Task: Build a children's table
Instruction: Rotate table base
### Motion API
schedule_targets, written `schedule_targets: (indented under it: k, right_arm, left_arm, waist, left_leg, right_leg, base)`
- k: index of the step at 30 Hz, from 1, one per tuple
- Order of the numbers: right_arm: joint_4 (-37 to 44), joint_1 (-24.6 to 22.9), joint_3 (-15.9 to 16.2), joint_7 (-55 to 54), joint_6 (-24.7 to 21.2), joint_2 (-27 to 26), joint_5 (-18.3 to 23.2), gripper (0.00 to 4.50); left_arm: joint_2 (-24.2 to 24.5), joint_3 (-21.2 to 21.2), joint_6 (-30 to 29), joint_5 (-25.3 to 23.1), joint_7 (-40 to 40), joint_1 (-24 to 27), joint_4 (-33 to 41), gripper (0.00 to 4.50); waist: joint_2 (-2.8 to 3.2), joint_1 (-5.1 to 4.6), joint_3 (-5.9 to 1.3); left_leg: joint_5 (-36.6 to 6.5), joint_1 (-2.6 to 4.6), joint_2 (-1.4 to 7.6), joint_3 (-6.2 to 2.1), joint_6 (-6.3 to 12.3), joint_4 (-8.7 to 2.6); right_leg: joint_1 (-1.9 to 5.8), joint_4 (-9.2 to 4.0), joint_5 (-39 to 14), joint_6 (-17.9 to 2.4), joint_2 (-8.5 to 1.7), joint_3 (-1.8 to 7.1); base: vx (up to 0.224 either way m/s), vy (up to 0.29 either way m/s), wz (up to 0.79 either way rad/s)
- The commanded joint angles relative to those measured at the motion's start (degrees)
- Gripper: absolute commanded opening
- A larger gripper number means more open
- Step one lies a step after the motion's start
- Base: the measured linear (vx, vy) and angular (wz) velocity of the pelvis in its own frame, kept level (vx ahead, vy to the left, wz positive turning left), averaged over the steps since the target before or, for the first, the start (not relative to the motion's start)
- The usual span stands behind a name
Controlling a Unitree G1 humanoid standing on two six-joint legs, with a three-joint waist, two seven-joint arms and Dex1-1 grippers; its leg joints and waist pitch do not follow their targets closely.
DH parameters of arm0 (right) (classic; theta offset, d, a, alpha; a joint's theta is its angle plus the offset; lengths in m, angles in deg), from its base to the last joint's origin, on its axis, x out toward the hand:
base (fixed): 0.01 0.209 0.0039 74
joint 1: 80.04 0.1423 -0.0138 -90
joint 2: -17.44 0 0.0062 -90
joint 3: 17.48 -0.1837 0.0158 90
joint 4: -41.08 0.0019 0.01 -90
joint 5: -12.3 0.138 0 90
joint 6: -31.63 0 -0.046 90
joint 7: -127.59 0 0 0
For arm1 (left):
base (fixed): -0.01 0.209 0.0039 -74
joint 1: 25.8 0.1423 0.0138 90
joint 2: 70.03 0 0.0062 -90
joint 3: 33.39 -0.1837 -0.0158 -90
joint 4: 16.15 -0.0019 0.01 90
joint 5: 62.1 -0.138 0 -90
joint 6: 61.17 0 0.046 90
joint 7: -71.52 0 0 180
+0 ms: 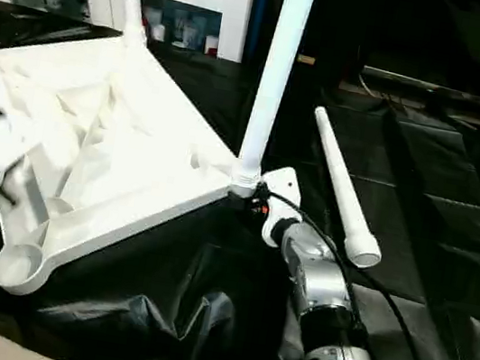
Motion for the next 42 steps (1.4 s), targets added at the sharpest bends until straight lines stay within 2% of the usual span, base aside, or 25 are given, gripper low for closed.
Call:
schedule_targets:
  k: [1, 2, 7, 8, 9, 10, 11, 12, 14, 18, 20, 21, 22, 26, 27, 28, 31, 32, 33, 34, 36, 37, 38, 41, 42]
  right_arm:
    - [-1.58, 1.21, 0.86, 0.19, -0.10, -0.51, -0.29, 2.93]
    - [-2.21, 1.57, 0.95, 0.13, 0.10, -0.61, -0.35, 2.84]
    - [-4.81, 3.22, 1.92, 0.90, 0.61, -1.23, -0.74, 2.46]
    - [-6.43, 4.03, 2.55, 1.86, 0.74, -1.57, -1.25, 2.37]
    - [-7.42, 4.54, 3.04, 2.20, 0.90, -1.81, -1.68, 2.29]
    - [-8.13, 4.90, 3.37, 2.39, 1.05, -1.98, -1.97, 2.21]
    - [-9.01, 5.38, 3.62, 2.68, 1.19, -2.26, -2.12, 2.12]
    - [-9.28, 5.51, 3.67, 2.76, 1.25, -2.34, -2.15, 2.02]
    - [-10.93, 6.61, 4.05, 2.85, 1.99, -3.12, -2.48, 1.85]
    - [-13.61, 8.49, 4.12, 2.72, 3.20, -4.42, -2.65, 1.43]
    - [-15.15, 9.57, 4.15, 2.62, 4.05, -5.25, -2.92, 1.26]
    - [-15.54, 9.83, 4.14, 2.62, 4.27, -5.42, -2.94, 1.26]
    - [-15.96, 10.17, 4.13, 2.59, 4.51, -5.69, -2.91, 1.18]
    - [-17.26, 11.32, 3.94, 2.46, 5.14, -6.48, -2.86, 0.80]
    - [-18.00, 11.81, 4.01, 2.57, 5.68, -6.72, -2.72, 0.80]
    - [-18.13, 11.92, 4.06, 2.65, 5.84, -6.78, -2.70, 0.71]
    - [-18.66, 12.24, 3.98, 2.66, 6.25, -6.90, -2.77, 0.41]
    - [-18.83, 12.37, 3.90, 2.63, 6.36, -6.90, -2.78, 0.36]
    - [-19.07, 12.50, 3.78, 2.47, 6.58, -6.84, -2.81, 0.36]
    - [-19.26, 12.61, 3.64, 2.28, 6.83, -6.71, -2.83, 0.26]
    - [-19.22, 12.57, 3.52, 2.07, 6.98, -6.50, -2.86, 0.11]
    - [-19.28, 12.55, 3.44, 2.02, 7.12, -6.34, -2.87, 0.11]
    - [-19.28, 12.47, 3.36, 1.97, 7.21, -6.13, -2.89, 0.11]
    - [-19.09, 11.96, 3.08, 1.65, 7.44, -5.48, -3.07, 0.11]
    - [-19.05, 11.82, 3.00, 1.48, 7.53, -5.32, -3.19, 0.11]
  left_arm:
    - [1.04, -1.26, -1.37, 0.90, 2.56, 0.59, 2.34, 0.00]
    - [1.18, -1.33, -1.65, 1.27, 3.21, 0.81, 2.97, 0.00]
    - [2.56, -2.90, -1.31, 3.91, 8.32, 2.02, 5.73, 0.00]
    - [2.67, -3.43, -0.53, 5.62, 10.78, 2.49, 7.37, 0.00]
    - [3.11, -4.13, -0.43, 6.28, 12.32, 2.88, 8.41, 0.00]
    - [3.49, -4.67, -0.54, 6.66, 13.46, 3.15, 9.18, 0.00]
    - [4.13, -5.28, -1.19, 7.56, 15.43, 3.56, 10.19, 0.00]
    - [4.31, -5.44, -1.41, 7.81, 15.99, 3.68, 10.48, 0.00]
    - [6.20, -7.23, -1.72, 9.11, 19.81, 5.09, 12.54, 0.00]
    - [8.02, -9.08, -1.67, 12.34, 25.17, 7.01, 16.59, 0.00]
    - [8.77, -10.54, -1.90, 14.67, 28.67, 7.77, 19.36, 0.00]
    - [8.98, -10.91, -2.09, 15.09, 29.37, 7.87, 19.94, 0.00]
    - [9.06, -11.37, -1.95, 15.81, 30.38, 7.95, 20.75, 0.00]
    - [6.90, -13.00, -1.60, 17.77, 32.20, 6.17, 22.06, 0.00]
    - [5.34, -14.16, -1.17, 18.89, 33.11, 4.58, 22.42, 0.00]
    - [4.59, -14.61, -0.97, 19.07, 33.17, 3.85, 22.32, 0.00]
    - [3.04, -15.39, -0.40, 19.13, 32.78, 2.27, 21.55, 0.00]
    - [1.60, -15.88, 1.11, 18.74, 32.27, 0.85, 20.12, 0.00]
    - [-0.35, -16.22, 2.83, 18.14, 31.17, -1.08, 17.69, 0.00]
    - [-2.68, -16.64, 5.39, 17.15, 29.63, -3.48, 14.40, 0.00]
    - [-4.88, -16.87, 7.97, 15.87, 27.58, -5.94, 10.38, 0.00]
    - [-6.03, -16.99, 9.33, 15.21, 26.49, -7.26, 8.21, 0.00]
    - [-7.36, -16.77, 10.02, 15.00, 25.33, -8.54, 6.11, 0.00]
    - [-10.88, -16.31, 12.80, 14.54, 21.68, -11.71, 0.79, 0.00]
    - [-11.52, -16.30, 13.26, 14.38, 20.63, -12.39, -0.37, 0.00]
  waist:
    - [1.29, 0.31, -3.64]
    - [1.10, 0.28, -3.69]
    - [0.88, 0.08, -3.53]
    - [0.86, 0.01, -3.60]
    - [0.40, -0.01, -3.60]
    - [0.72, 0.14, -3.55]
    - [0.29, 0.07, -3.50]
    - [0.51, 0.15, -3.51]
    - [0.08, 0.14, -3.47]
    - [0.37, 0.18, -3.43]
    - [0.39, 0.42, -3.50]
    - [0.40, 0.31, -3.46]
    - [0.34, 0.31, -3.47]
    - [0.41, 0.26, -3.65]
    - [0.88, 0.24, -3.66]
    - [0.68, 0.26, -3.72]
    - [0.55, 0.19, -3.76]
    - [0.52, 0.16, -3.80]
    - [0.99, 0.16, -3.84]
    - [0.91, 0.24, -3.84]
    - [1.05, 0.35, -4.02]
    - [1.35, 0.46, -3.94]
    - [1.14, 0.35, -3.96]
    - [1.30, 0.36, -4.11]
    - [1.26, 0.46, -4.23]
  left_leg:
    - [-15.72, -0.04, -0.76, 0.67, 0.76, -3.63]
    - [-15.35, -0.15, -0.69, 0.64, 0.70, -3.67]
    - [-15.13, -0.51, -0.77, 0.59, 0.77, -3.78]
    - [-15.32, -0.34, -0.74, 0.60, 0.74, -3.69]
    - [-15.16, -0.37, -0.77, 0.67, 0.89, -3.66]
    - [-15.11, -0.24, -0.74, 0.65, 0.90, -3.67]
    - [-15.22, -0.29, -0.72, 0.67, 0.95, -3.69]
    - [-15.19, -0.25, -0.69, 0.60, 0.77, -3.73]
    - [-15.04, -0.26, -0.66, 0.67, 0.82, -3.72]
    - [-14.54, -0.11, -0.44, 0.71, 0.45, -3.81]
    - [-14.48, -0.02, -0.42, 0.66, 0.01, -3.88]
    - [-14.81, 0.08, -0.48, 0.80, -0.08, -3.83]
    - [-14.53, -0.07, -0.52, 0.77, -0.11, -3.86]
    - [-12.49, -0.30, -0.63, 0.80, -0.32, -3.75]
    - [-12.62, -0.21, -0.67, 0.79, -0.50, -3.72]
    - [-12.64, -0.12, -0.68, 0.89, -0.56, -3.59]
    - [-12.33, -0.27, -0.70, 0.86, -0.54, -3.60]
    - [-12.04, -0.32, -0.70, 0.85, -0.51, -3.58]
    - [-12.00, -0.18, -0.76, 0.90, -0.48, -3.47]
    - [-12.40, -0.01, -0.93, 1.07, -0.34, -3.34]
    - [-11.76, -0.17, -0.87, 0.97, -0.31, -3.35]
    - [-12.05, -0.14, -0.91, 0.93, -0.33, -3.32]
    - [-12.24, -0.18, -0.89, 0.93, -0.28, -3.35]
    - [-11.72, -0.36, -0.98, 0.83, -0.35, -3.23]
    - [-11.28, -0.20, -0.93, 0.89, -0.11, -3.11]
  right_leg:
    - [3.04, -4.21, -14.51, -11.30, -1.46, 1.79]
    - [3.16, -4.08, -14.00, -11.50, -1.50, 1.80]
    - [3.32, -4.09, -15.10, -11.43, -1.54, 1.76]
    - [3.16, -4.08, -15.43, -11.36, -1.60, 1.80]
    - [3.18, -4.20, -15.59, -11.28, -1.56, 1.81]
    - [3.01, -4.13, -15.76, -11.51, -1.66, 1.90]
    - [2.99, -4.21, -16.16, -11.43, -1.63, 1.85]
    - [3.05, -4.05, -16.30, -11.41, -1.66, 1.86]
    - [2.97, -4.05, -16.01, -11.43, -1.63, 1.88]
    - [2.70, -3.69, -14.10, -12.56, -1.62, 2.03]
    - [2.92, -3.49, -13.39, -12.71, -1.72, 2.02]
    - [2.73, -3.46, -12.87, -12.80, -1.51, 2.03]
    - [3.03, -3.42, -12.28, -12.73, -1.58, 2.06]
    - [3.41, -3.10, -9.55, -12.98, -1.56, 2.07]
    - [3.37, -3.13, -9.86, -13.04, -1.58, 2.07]
    - [3.36, -3.12, -9.40, -13.20, -1.54, 2.09]
    - [3.58, -3.10, -9.10, -13.20, -1.53, 2.08]
    - [3.67, -3.04, -8.80, -13.26, -1.58, 2.08]
    - [3.55, -3.11, -8.45, -13.36, -1.50, 2.10]
    - [3.38, -3.31, -8.61, -13.51, -1.34, 2.08]
    - [3.76, -3.05, -6.98, -13.78, -1.46, 2.15]
    - [3.68, -3.17, -7.42, -13.51, -1.40, 2.05]
    - [3.73, -3.32, -7.68, -13.40, -1.39, 2.04]
    - [4.06, -3.13, -6.96, -13.50, -1.38, 2.03]
    - [4.02, -3.12, -6.15, -13.71, -1.42, 2.04]
  base:
    - [0.000, 0.000, 0.00]
    - [0.000, 0.000, 0.00]
    - [0.000, 0.000, 0.00]
    - [0.000, 0.000, 0.00]
    - [0.000, 0.000, 0.00]
    - [0.000, 0.000, 0.00]
    - [0.000, 0.000, 0.00]
    - [0.000, 0.000, 0.00]
    - [0.000, 0.000, 0.00]
    - [0.000, 0.000, 0.00]
    - [0.000, 0.000, 0.00]
    - [0.000, 0.000, 0.00]
    - [0.000, 0.000, 0.00]
    - [0.000, 0.000, 0.00]
    - [0.000, 0.000, 0.00]
    - [0.000, 0.000, 0.00]
    - [0.000, 0.000, 0.00]
    - [0.000, 0.000, 0.00]
    - [0.000, 0.000, 0.00]
    - [0.000, 0.000, 0.00]
    - [0.000, 0.000, 0.00]
    - [0.000, 0.000, 0.00]
    - [0.000, 0.000, 0.00]
    - [0.000, 0.000, 0.00]
    - [0.000, 0.000, 0.00]
